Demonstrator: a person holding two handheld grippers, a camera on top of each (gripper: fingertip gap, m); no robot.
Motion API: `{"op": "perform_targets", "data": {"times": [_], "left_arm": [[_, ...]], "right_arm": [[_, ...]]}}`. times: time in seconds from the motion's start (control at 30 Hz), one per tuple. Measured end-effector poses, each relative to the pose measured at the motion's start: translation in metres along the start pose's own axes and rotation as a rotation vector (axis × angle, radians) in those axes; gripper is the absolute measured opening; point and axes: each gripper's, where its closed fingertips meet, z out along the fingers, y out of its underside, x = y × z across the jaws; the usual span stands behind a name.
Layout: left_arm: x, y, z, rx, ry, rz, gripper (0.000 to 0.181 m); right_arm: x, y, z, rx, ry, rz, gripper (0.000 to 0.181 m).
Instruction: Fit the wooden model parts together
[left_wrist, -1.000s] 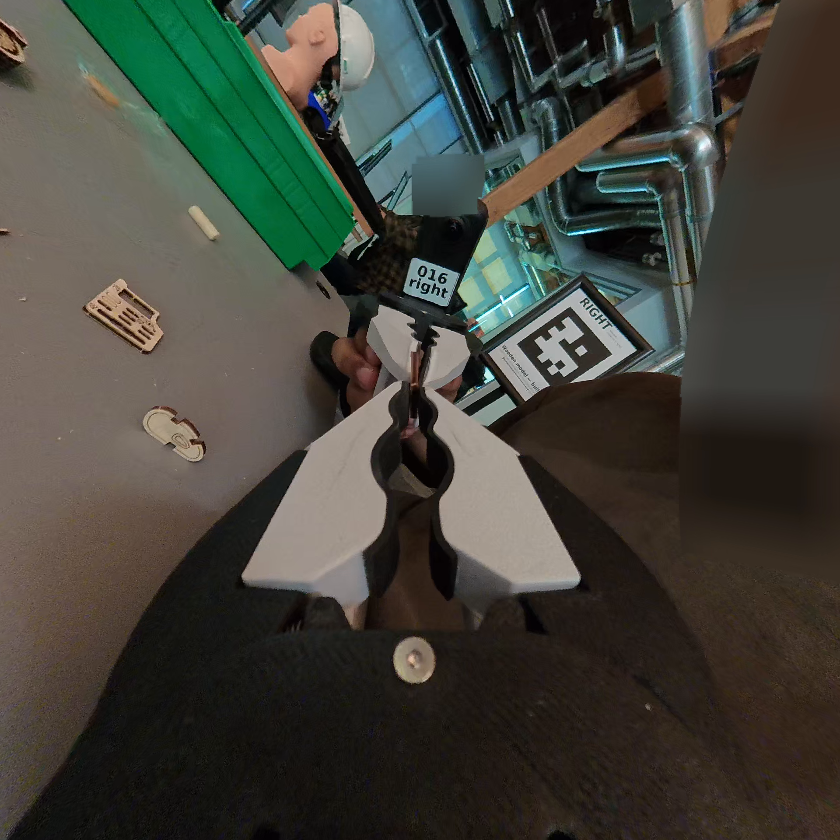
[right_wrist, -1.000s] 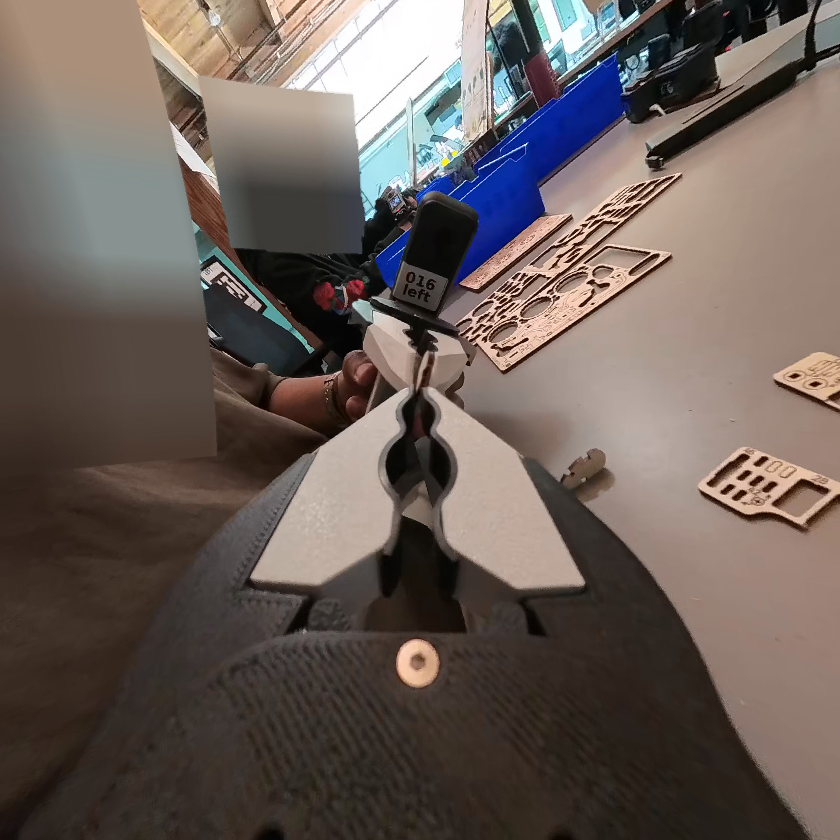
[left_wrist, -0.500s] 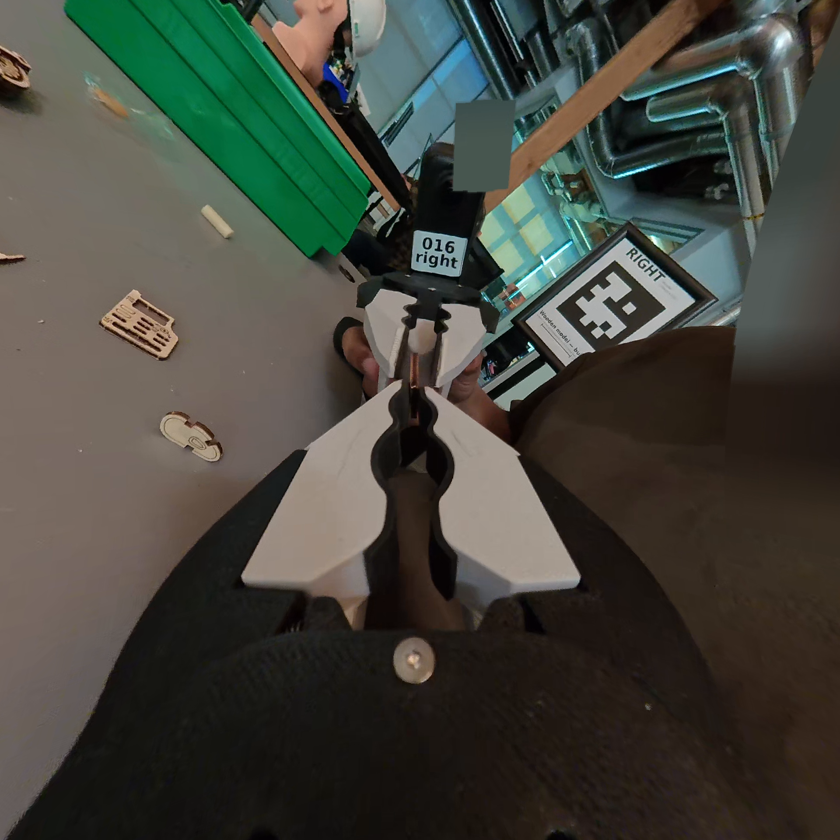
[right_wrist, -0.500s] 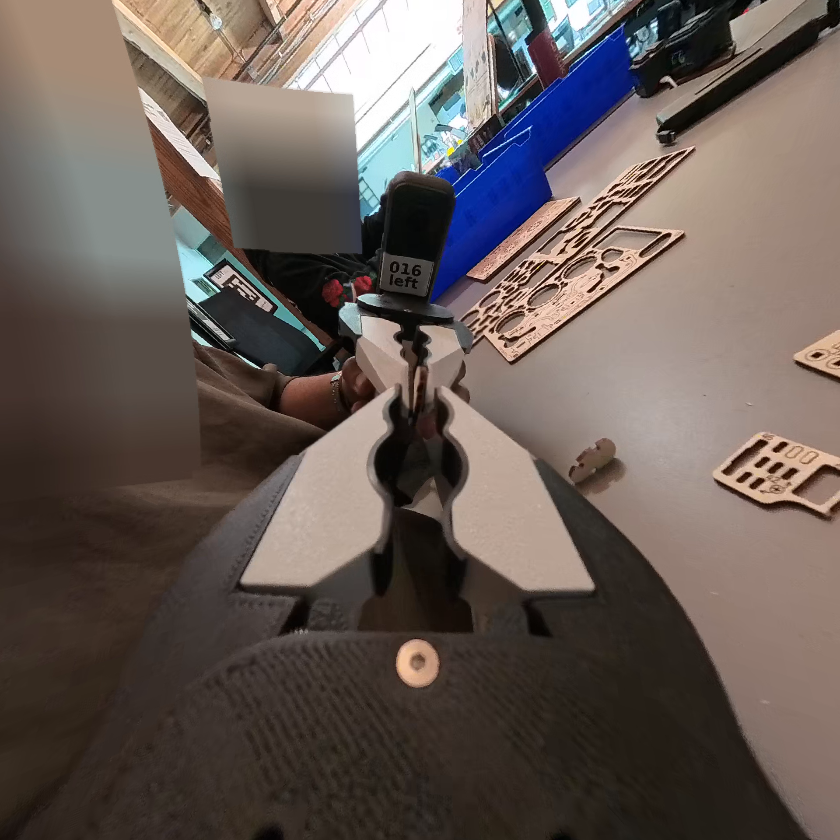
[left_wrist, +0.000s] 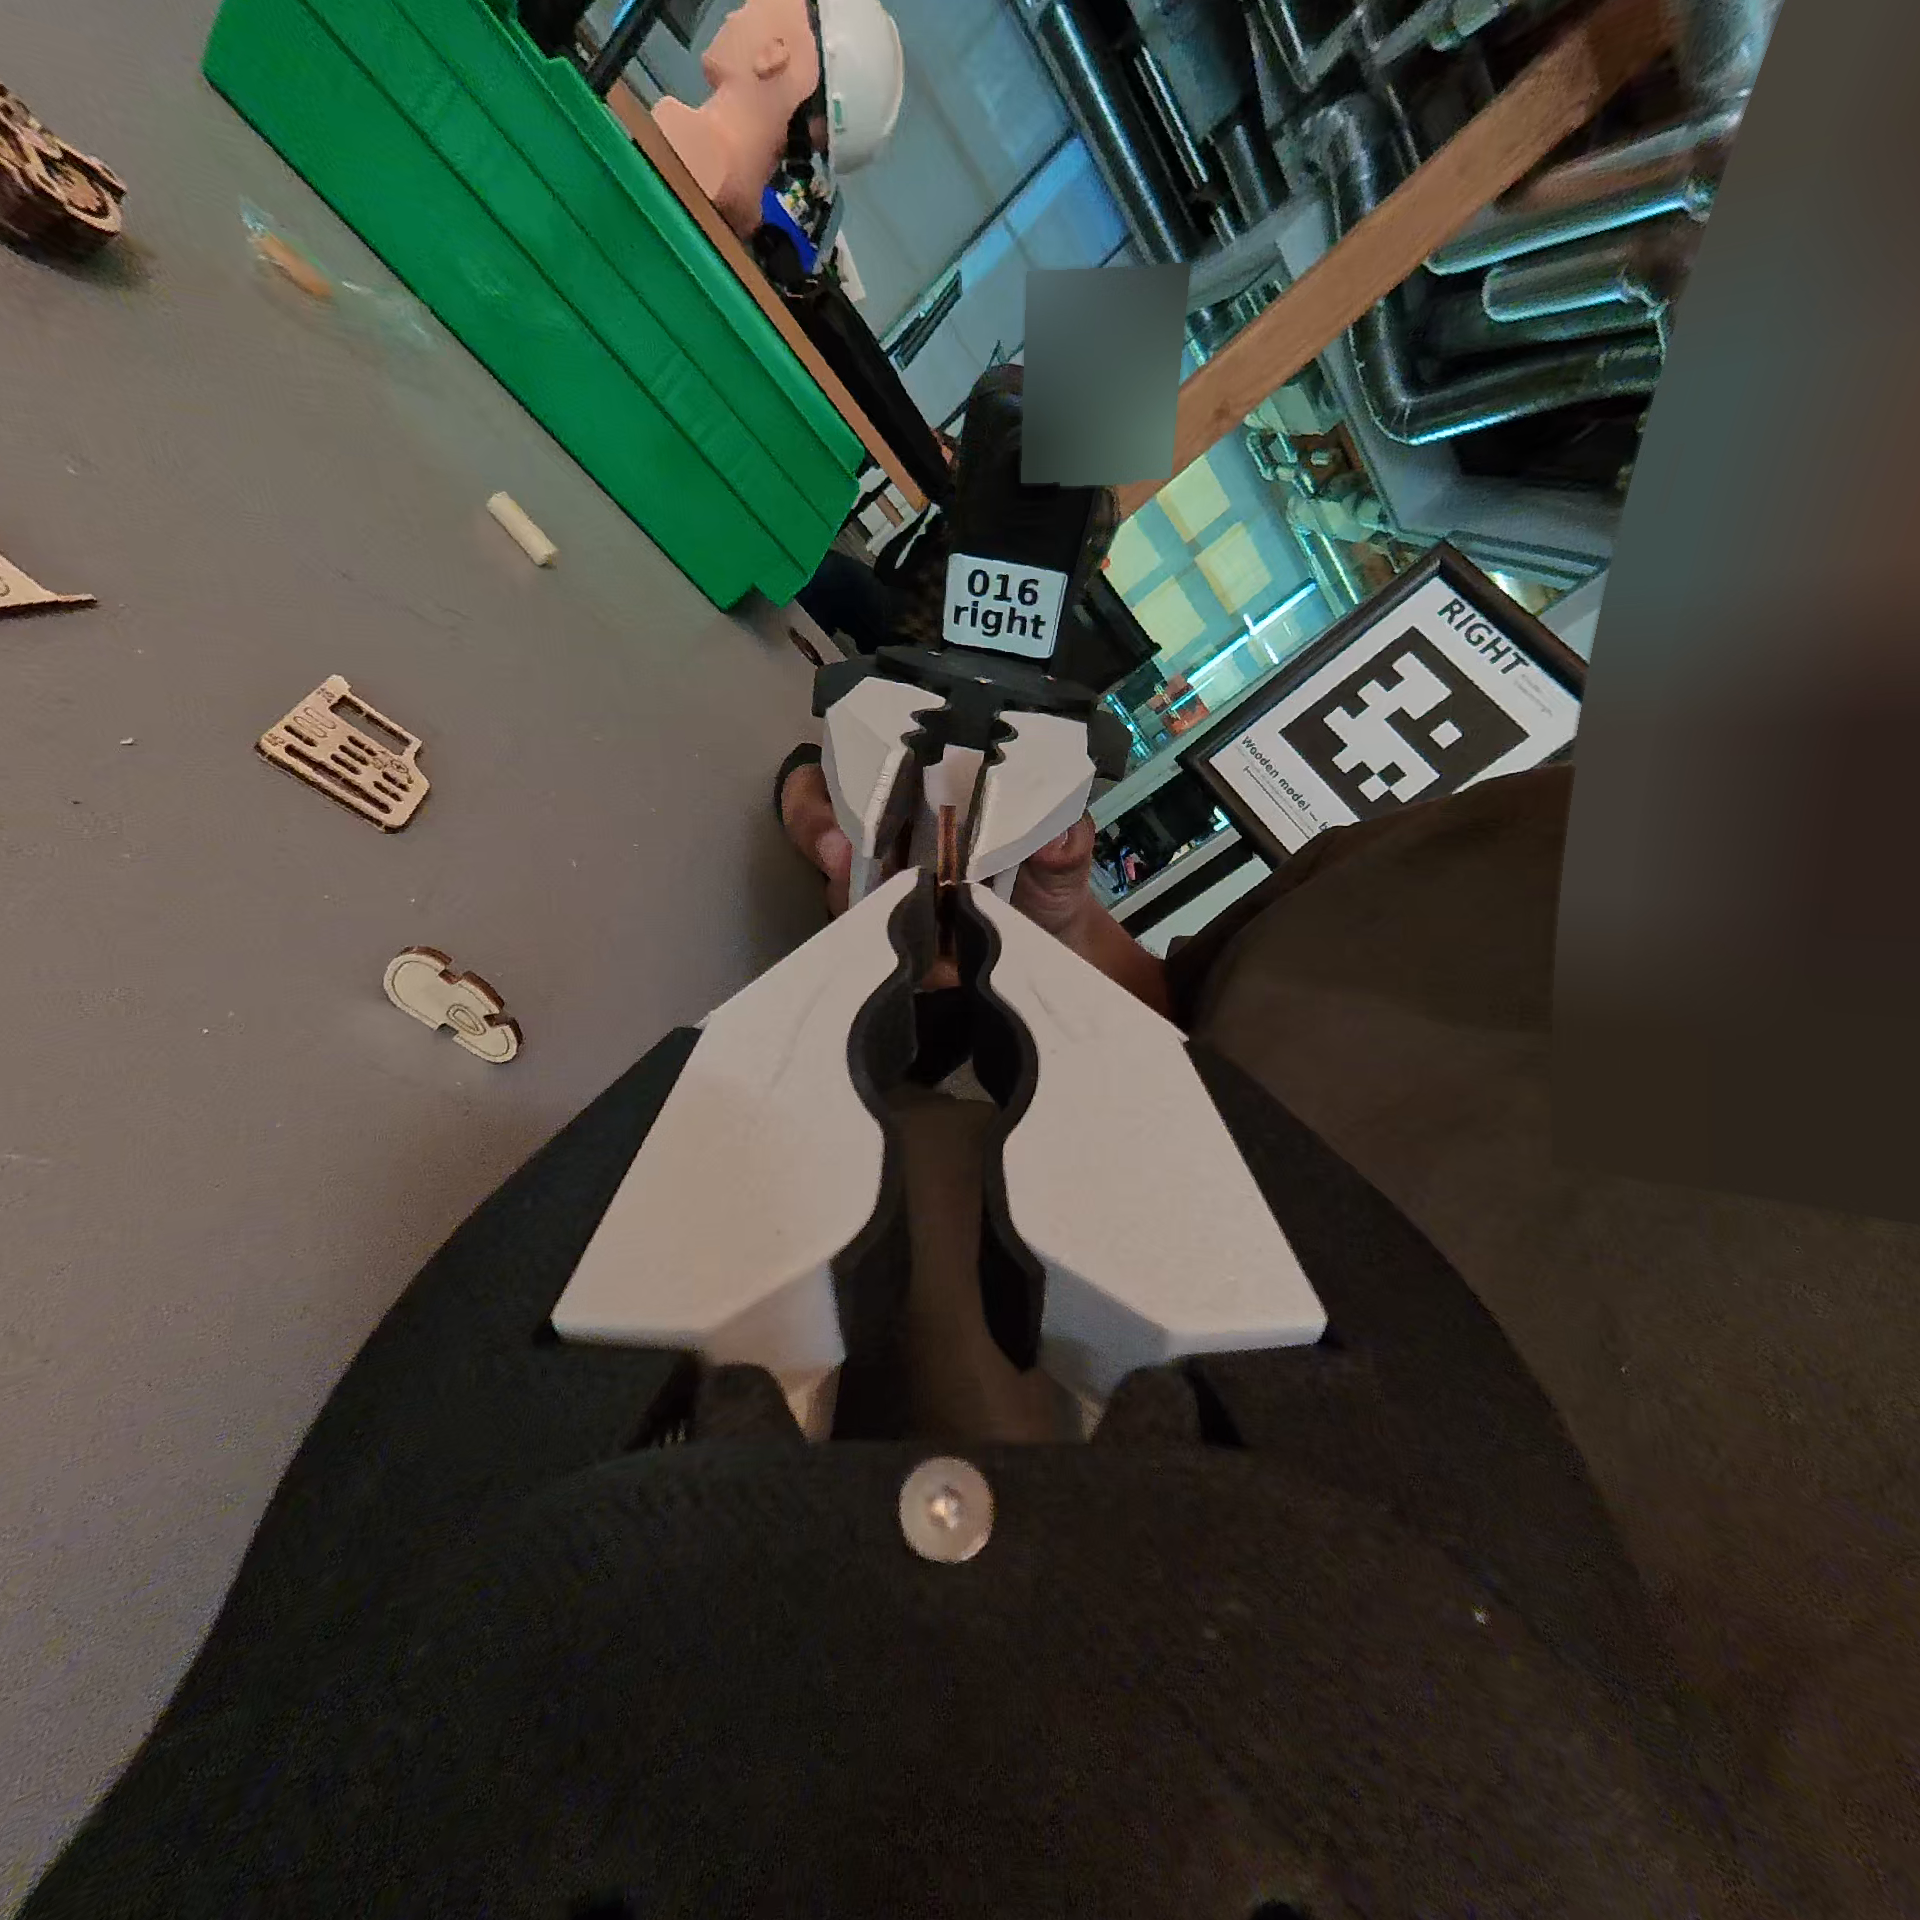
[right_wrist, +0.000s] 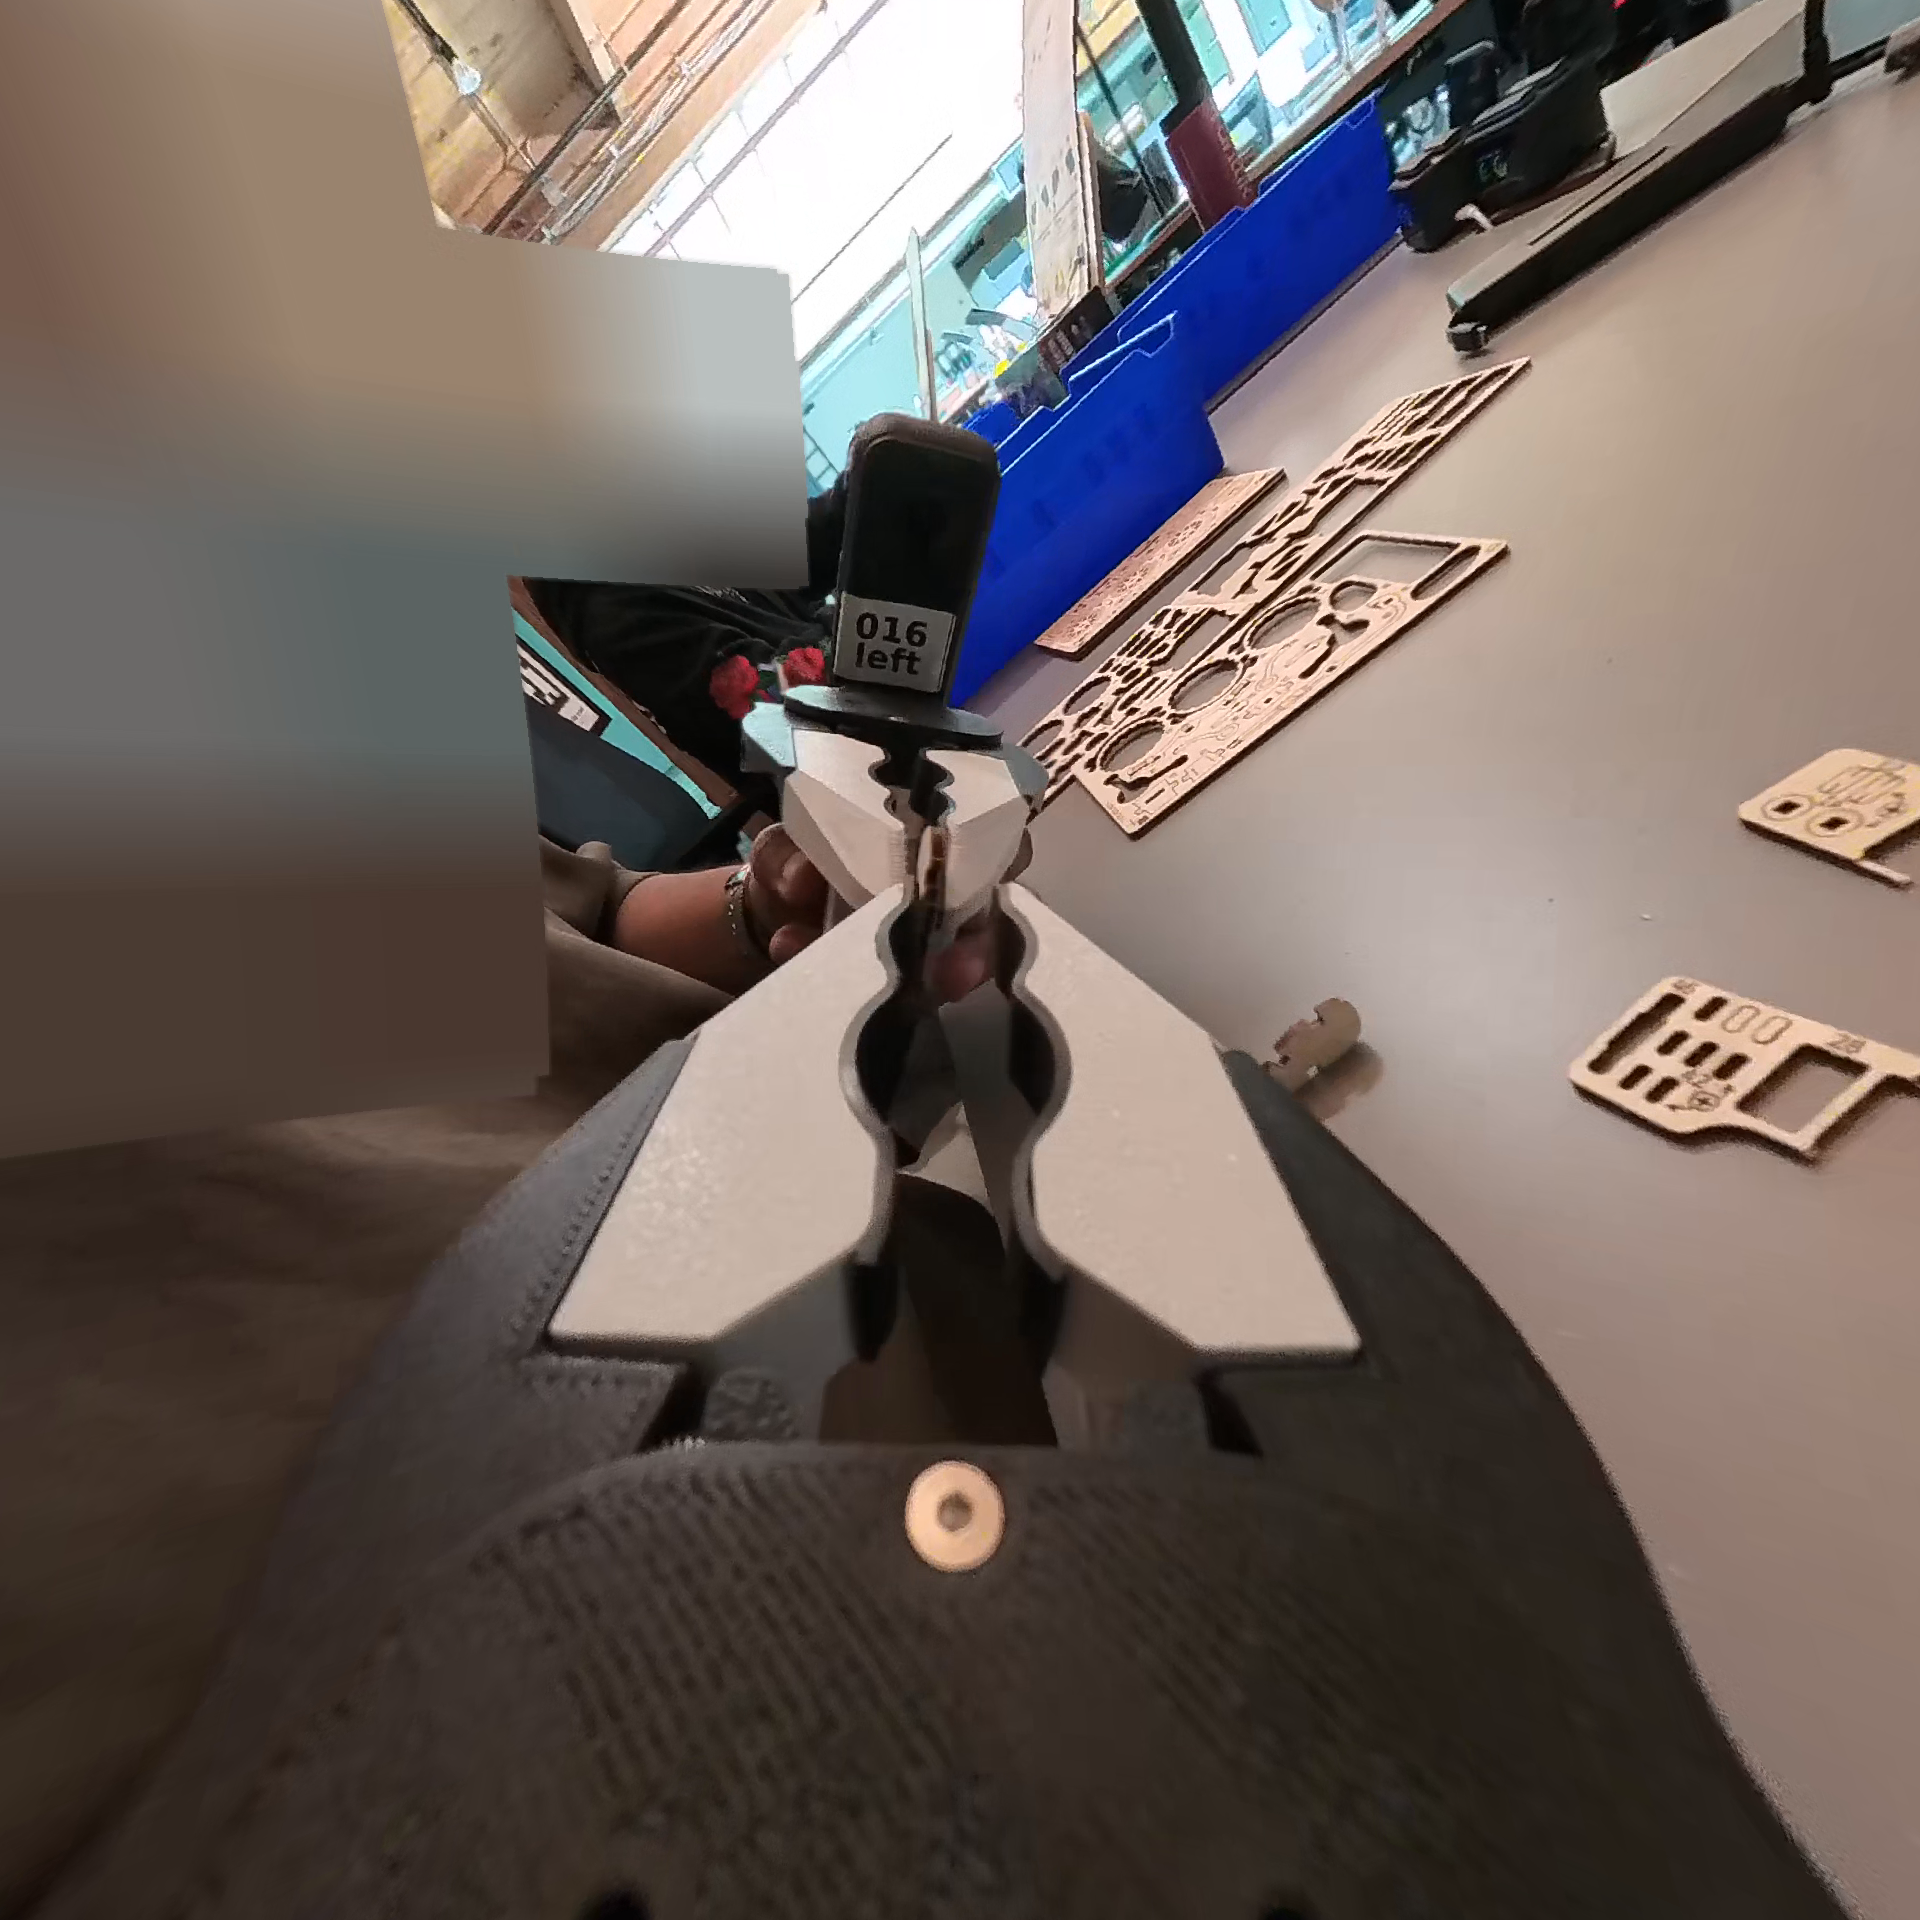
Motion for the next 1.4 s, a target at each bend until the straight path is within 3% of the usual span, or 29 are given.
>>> {"op": "perform_targets", "data": {"times": [0.33,0.5,0.63,0.8,1.13,1.4], "left_arm": [[-0.004,-0.001,0.000,0.010,-0.010,-0.024,0.001],[-0.011,-0.009,-0.006,0.048,-0.067,0.023,0.023],[-0.020,-0.010,-0.011,-0.008,-0.234,0.268,0.046],[-0.022,0.005,-0.008,-0.162,-0.389,0.685,0.055],[-0.025,0.020,-0.003,-0.250,-0.438,0.905,0.038],[-0.022,0.026,0.000,-0.269,-0.434,0.978,0.030]], "right_arm": [[-0.001,0.001,-0.001,-0.012,-0.023,0.021,0.000],[0.012,-0.005,-0.006,0.018,0.039,0.051,0.000],[0.019,-0.001,-0.007,0.007,0.045,0.152,0.000],[0.023,0.020,0.001,-0.097,0.046,0.360,0.000],[0.018,0.025,-0.005,-0.104,-0.053,0.592,0.000],[0.013,0.034,-0.002,-0.156,-0.061,0.599,0.000]]}}
